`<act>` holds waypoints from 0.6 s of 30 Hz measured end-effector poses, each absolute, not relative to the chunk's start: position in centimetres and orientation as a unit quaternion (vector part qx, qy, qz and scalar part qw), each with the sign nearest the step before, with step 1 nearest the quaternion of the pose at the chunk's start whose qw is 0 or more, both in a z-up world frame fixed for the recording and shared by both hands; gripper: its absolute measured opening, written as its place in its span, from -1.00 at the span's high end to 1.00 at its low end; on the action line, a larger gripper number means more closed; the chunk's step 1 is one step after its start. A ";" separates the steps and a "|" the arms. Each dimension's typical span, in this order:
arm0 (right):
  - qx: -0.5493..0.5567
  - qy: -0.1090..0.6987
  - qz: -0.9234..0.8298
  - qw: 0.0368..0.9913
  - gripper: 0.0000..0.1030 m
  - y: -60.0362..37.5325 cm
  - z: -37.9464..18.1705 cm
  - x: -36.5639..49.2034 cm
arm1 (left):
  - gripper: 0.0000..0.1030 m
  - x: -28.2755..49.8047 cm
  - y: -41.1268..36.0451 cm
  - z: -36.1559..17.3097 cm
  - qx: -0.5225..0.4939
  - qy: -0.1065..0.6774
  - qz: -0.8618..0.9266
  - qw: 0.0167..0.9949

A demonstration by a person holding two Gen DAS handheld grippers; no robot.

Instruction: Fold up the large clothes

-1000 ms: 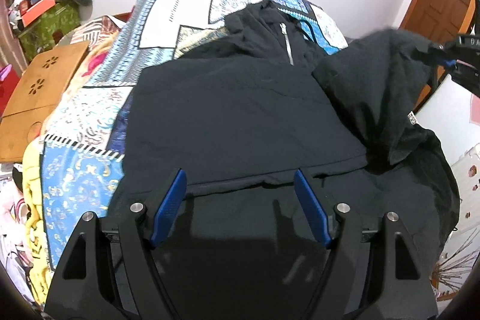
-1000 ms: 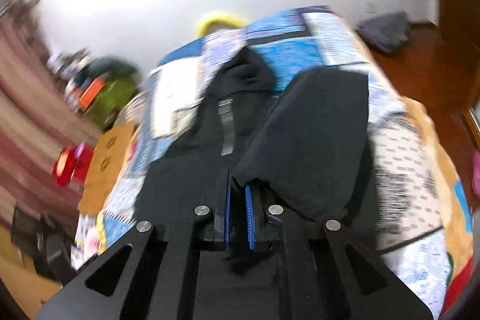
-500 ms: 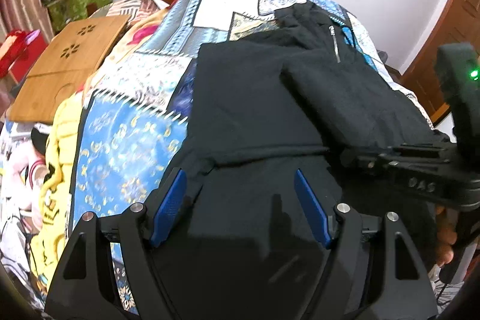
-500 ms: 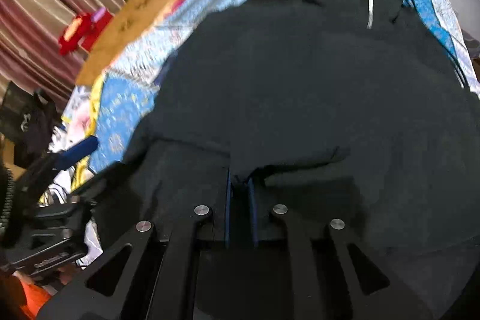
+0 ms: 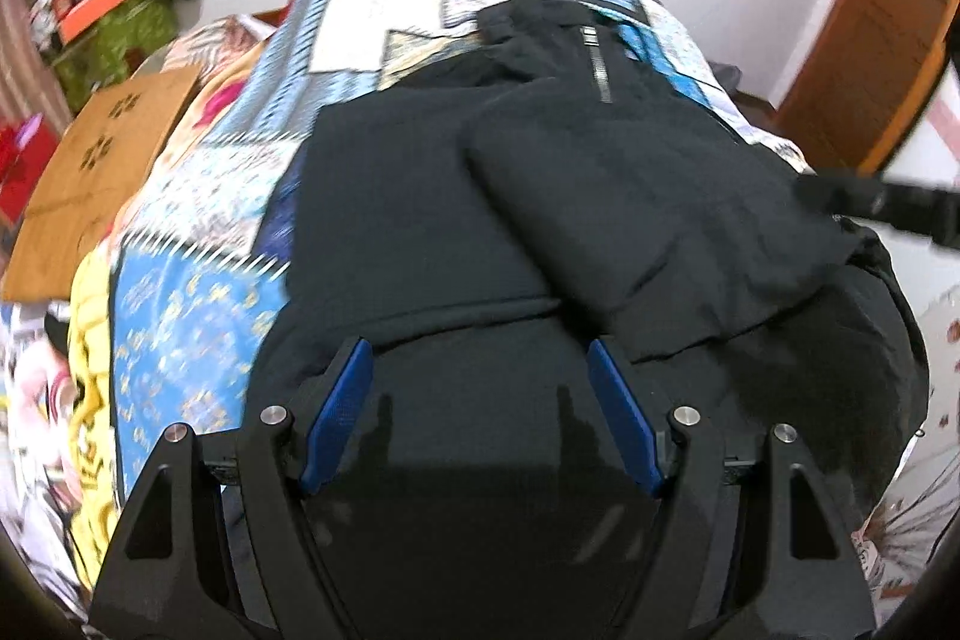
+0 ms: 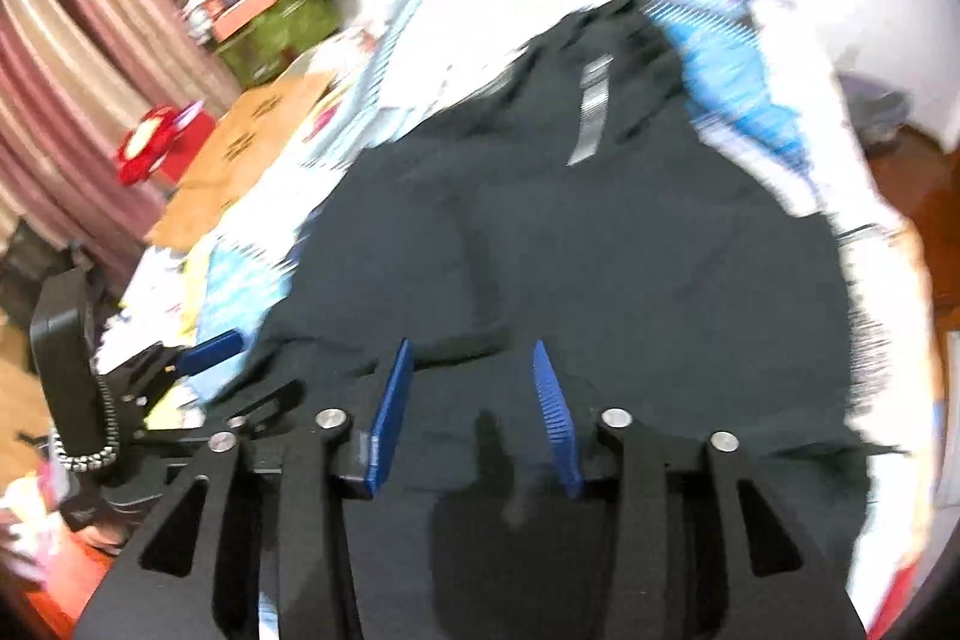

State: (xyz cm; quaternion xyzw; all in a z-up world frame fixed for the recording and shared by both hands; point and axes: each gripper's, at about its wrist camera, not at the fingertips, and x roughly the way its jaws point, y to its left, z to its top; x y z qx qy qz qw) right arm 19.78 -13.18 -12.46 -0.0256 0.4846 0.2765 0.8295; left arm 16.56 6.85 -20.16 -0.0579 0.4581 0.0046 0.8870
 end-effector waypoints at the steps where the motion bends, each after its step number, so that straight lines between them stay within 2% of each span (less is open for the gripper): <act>1: -0.030 0.475 0.260 0.840 0.12 -14.3 -12.1 20.1 | -0.42 17.0 6.1 -20.1 -0.048 0.456 0.002 0.889; 6: -0.028 0.455 0.186 0.870 0.12 -20.0 -11.9 20.8 | -0.42 19.6 2.5 -20.9 0.020 0.454 0.000 0.891; 13: 0.008 0.468 0.113 0.877 0.11 -26.6 -13.1 21.3 | -0.39 23.1 0.3 -24.0 0.051 0.490 -0.002 0.870; 15: 0.019 0.474 0.104 0.874 0.11 -27.6 -13.5 21.6 | -0.18 23.8 0.1 -24.4 0.054 0.491 -0.005 0.870; 17: 0.031 0.478 0.097 0.872 0.11 -28.6 -14.0 21.8 | -0.06 24.6 0.2 -24.1 0.051 0.485 -0.007 0.873; 18: 0.038 0.479 0.094 0.872 0.11 -28.9 -14.1 21.9 | 0.12 25.1 0.6 -23.7 0.052 0.475 0.001 0.878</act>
